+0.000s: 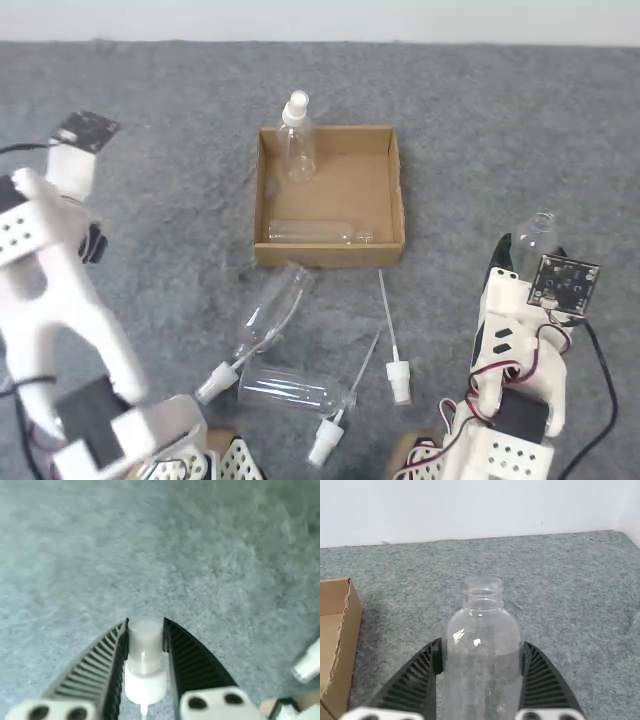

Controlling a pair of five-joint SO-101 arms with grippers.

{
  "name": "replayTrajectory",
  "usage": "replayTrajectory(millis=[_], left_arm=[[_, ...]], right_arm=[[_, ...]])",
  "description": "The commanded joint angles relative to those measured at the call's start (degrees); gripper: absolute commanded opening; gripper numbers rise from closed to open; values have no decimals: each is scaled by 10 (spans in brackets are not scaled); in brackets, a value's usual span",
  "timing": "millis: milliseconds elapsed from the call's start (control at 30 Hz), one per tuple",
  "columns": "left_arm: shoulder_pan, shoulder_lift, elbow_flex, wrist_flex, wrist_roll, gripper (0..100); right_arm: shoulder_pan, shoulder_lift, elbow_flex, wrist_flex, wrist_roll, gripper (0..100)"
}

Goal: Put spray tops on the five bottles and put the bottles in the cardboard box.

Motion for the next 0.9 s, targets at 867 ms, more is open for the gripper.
replayTrajectory(millis=[867], left_arm=[[175, -302, -29, -75, 418, 12]], right_arm=[[-39, -11, -23, -5, 11, 58]])
